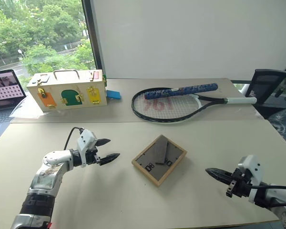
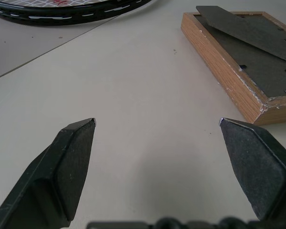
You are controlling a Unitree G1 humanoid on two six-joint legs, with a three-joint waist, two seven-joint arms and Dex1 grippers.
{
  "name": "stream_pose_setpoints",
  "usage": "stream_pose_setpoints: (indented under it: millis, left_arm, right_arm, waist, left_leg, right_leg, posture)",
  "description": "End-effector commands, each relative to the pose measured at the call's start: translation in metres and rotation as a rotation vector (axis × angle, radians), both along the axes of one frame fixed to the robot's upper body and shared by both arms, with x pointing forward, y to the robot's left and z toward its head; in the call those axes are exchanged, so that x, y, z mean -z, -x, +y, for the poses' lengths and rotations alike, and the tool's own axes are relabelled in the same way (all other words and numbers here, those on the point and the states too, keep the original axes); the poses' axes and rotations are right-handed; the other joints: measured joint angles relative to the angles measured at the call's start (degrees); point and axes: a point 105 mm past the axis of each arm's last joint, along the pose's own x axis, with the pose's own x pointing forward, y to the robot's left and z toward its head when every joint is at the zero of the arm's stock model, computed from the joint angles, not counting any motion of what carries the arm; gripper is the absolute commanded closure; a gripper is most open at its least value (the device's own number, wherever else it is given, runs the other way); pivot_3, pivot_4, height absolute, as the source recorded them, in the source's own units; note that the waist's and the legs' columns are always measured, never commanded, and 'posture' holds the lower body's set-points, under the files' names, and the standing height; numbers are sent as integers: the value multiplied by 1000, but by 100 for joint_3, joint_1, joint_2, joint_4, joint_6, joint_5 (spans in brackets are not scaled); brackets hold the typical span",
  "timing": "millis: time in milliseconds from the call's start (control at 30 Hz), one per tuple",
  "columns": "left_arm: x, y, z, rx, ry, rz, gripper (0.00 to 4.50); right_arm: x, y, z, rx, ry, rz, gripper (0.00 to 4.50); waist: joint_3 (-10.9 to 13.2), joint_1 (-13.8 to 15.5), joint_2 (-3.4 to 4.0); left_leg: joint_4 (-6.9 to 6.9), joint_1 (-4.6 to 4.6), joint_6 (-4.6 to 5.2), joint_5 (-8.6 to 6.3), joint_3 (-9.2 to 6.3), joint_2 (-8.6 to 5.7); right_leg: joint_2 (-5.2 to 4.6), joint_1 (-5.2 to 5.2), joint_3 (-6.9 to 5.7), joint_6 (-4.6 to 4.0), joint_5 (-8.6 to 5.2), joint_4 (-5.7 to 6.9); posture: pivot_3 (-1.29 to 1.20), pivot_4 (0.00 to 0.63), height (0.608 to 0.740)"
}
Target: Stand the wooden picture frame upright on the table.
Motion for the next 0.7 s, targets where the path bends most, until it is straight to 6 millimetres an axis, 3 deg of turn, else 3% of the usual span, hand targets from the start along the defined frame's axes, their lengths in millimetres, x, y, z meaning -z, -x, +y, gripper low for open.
stream_pose_setpoints:
  millis: [33,133,367,400,433,567,667,700]
  left_arm:
    - [-19,-4,0,31,48,29,0]
    - [-51,-7,-7,123,166,87,0]
    - [-82,-15,-36,288,149,51,0]
    - [-84,-15,-38,307,152,51,535]
    - [-85,-15,-41,331,160,54,675]
    - [-86,-13,-49,401,155,71,2130]
    - [-84,-13,-51,431,139,83,3168]
    - [-83,-13,-51,439,134,90,3664]
  right_arm:
    - [-17,5,3,-34,-28,-38,4436]
    - [-42,12,8,-100,-99,-17,4436]
    - [-74,15,26,-141,-79,-21,4436]
    - [-77,16,29,-140,-86,-27,4500]
    - [-80,17,32,-137,-92,-32,4500]
    - [-82,23,41,-126,-104,-36,4500]
    - [-79,28,46,-118,-117,-14,3734]
    - [-77,31,48,-117,-119,-6,3297]
  waist:
    - [0,0,0]
    - [3,28,-3]
    - [2,-14,-3]
    - [2,-13,-3]
    - [2,-15,-3]
    - [3,-8,-5]
    - [4,-6,-5]
    - [4,-2,-5]
  left_leg:
    - [0,0,0,0,0,0]
    - [3,-5,0,1,-3,0]
    - [-7,22,8,-2,-15,-5]
    - [-7,21,8,-3,-16,-5]
    - [-6,18,11,-5,-16,-6]
    - [-5,16,15,-8,-17,-6]
    - [-3,15,15,-8,-19,-7]
    - [-2,15,15,-8,-20,-7]
  right_leg:
    - [0,0,0,0,0,0]
    - [1,-4,-2,0,0,3]
    - [1,42,-6,-1,-2,-27]
    - [1,44,-7,0,-2,-30]
    - [0,47,-7,1,-2,-36]
    - [0,49,-8,2,-3,-38]
    - [0,49,-9,2,-3,-38]
    - [0,50,-9,1,-3,-38]
  posture:
    - [0,150,740]
    - [0,150,740]
    - [0,150,740]
    - [0,150,740]
    - [0,150,740]
    - [0,150,740]
    - [0,150,740]
    - [0,150,740]
